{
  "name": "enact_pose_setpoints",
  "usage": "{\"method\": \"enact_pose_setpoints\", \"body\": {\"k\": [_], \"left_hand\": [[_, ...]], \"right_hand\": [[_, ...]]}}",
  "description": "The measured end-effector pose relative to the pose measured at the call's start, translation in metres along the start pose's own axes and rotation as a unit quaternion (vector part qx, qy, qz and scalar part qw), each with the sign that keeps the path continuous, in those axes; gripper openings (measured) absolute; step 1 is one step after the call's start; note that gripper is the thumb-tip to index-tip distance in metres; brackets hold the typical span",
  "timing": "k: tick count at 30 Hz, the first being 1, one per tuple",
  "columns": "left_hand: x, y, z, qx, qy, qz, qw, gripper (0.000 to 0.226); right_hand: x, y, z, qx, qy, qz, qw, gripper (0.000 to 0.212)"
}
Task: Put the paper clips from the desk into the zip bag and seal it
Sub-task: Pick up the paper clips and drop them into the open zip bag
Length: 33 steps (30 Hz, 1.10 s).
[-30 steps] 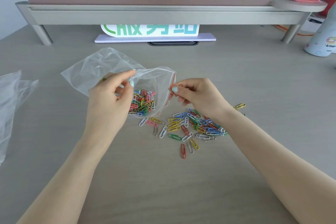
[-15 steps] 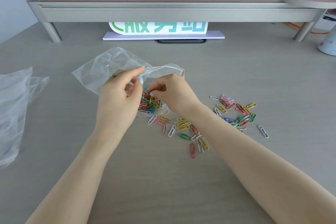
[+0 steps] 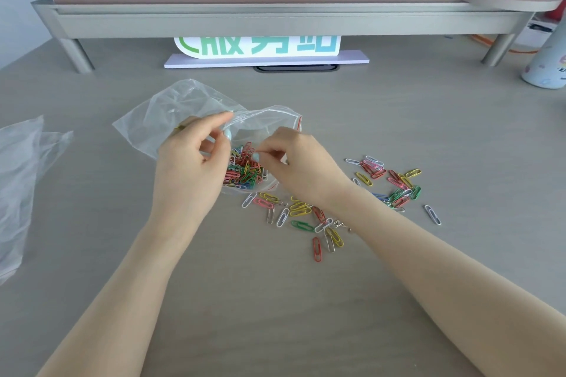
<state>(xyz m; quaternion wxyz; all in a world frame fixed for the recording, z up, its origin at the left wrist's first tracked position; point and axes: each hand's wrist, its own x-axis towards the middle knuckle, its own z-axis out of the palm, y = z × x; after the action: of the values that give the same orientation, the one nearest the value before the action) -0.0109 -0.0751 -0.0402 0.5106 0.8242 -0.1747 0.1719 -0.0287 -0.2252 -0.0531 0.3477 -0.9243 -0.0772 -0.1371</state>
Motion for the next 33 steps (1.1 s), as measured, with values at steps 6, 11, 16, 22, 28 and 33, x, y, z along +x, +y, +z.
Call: {"method": "enact_pose_setpoints", "body": {"k": [6,11,16,22,28,33], "left_hand": [[0.002,0.001,-0.002,0.002,0.001,-0.007,1.000,0.035],[0.002,-0.004,-0.003,0.002,0.007,-0.017,1.000,0.036],[0.004,-0.006,-0.008,0.023,0.044,-0.013,0.999,0.035],[0.003,-0.004,-0.006,0.031,0.043,-0.007,0.999,0.035],[0.002,-0.002,-0.006,0.030,0.040,-0.012,0.999,0.036],[0.002,-0.003,-0.005,0.026,0.036,-0.016,0.999,0.035]], "right_hand": [[-0.044,0.005,-0.006,-0.090,-0.110,-0.130,0.981,0.018],[-0.054,0.000,-0.004,-0.122,-0.132,-0.177,0.968,0.027],[-0.048,0.002,0.006,-0.165,-0.156,-0.136,0.964,0.036],[-0.040,0.007,0.012,-0.197,-0.147,-0.109,0.963,0.042],[-0.052,0.026,-0.018,-0.198,-0.173,-0.110,0.958,0.038],[-0.071,0.049,-0.044,-0.183,-0.173,-0.107,0.962,0.041]]}}
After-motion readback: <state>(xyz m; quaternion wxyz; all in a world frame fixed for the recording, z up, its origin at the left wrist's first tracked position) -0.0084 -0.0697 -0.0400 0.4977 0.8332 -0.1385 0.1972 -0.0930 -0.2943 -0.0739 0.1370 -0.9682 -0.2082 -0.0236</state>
